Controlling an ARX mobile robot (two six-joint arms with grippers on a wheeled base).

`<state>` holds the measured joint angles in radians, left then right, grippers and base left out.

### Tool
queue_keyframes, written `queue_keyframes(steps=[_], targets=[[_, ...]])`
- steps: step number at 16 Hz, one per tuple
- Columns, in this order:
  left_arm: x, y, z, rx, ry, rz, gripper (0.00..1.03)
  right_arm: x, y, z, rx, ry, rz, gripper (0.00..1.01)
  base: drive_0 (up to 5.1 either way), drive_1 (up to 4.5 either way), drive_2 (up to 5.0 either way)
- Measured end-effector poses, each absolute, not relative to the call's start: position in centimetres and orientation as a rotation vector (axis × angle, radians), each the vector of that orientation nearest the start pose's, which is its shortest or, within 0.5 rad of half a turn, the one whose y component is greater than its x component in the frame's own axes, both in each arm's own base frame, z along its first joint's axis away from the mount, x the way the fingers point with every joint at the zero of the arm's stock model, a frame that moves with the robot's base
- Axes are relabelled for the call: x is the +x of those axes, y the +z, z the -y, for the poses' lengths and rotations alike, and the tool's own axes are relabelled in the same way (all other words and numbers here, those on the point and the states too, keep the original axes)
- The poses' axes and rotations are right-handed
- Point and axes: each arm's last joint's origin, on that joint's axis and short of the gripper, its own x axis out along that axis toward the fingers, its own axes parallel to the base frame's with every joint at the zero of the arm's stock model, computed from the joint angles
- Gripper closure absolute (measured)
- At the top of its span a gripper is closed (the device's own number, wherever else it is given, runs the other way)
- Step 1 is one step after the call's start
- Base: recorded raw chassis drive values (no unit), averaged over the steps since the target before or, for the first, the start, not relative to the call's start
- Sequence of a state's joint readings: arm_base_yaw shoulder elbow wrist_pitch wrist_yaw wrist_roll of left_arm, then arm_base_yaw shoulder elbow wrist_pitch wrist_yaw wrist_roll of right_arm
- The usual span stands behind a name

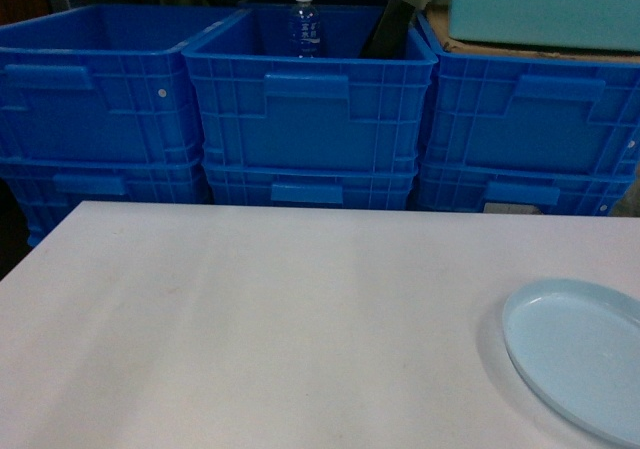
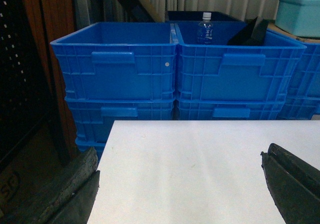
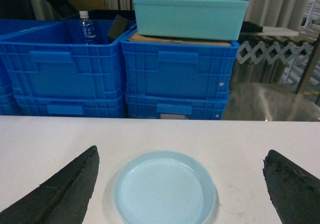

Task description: Place blue tray on left shelf second layer neatly

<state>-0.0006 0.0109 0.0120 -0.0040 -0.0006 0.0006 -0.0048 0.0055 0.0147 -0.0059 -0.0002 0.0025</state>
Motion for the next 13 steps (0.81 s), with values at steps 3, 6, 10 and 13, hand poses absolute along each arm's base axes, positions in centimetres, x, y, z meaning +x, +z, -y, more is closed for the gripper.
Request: queue_keyframes(steps=[3,6,10,13], targets=[[9.8,16.6,0.0,0.001,0.0,-0.003,0.05,12.4,17.4,0.3,0.175,0.13,-0.16,0.03,0.0,0.0,0.0],[9.8,16.6,0.0,0.001,0.0,-0.003,0.05,18.7,20.9,2.4,0.329,0.218,-0.352,0.03,0.0,0.0,0.0],[9.8,16.6,0.0,0.001,0.0,-0.003,0.05,24.9,17.0,8.6,0.555,0.228,-0.741,0.03,0.0,0.0,0.0],[9.8,16.6,0.0,0.001,0.0,-0.003,0.05,24.0,14.0,11.8,0.588,0.208,-0.847,0.03,0.0,0.0,0.0]])
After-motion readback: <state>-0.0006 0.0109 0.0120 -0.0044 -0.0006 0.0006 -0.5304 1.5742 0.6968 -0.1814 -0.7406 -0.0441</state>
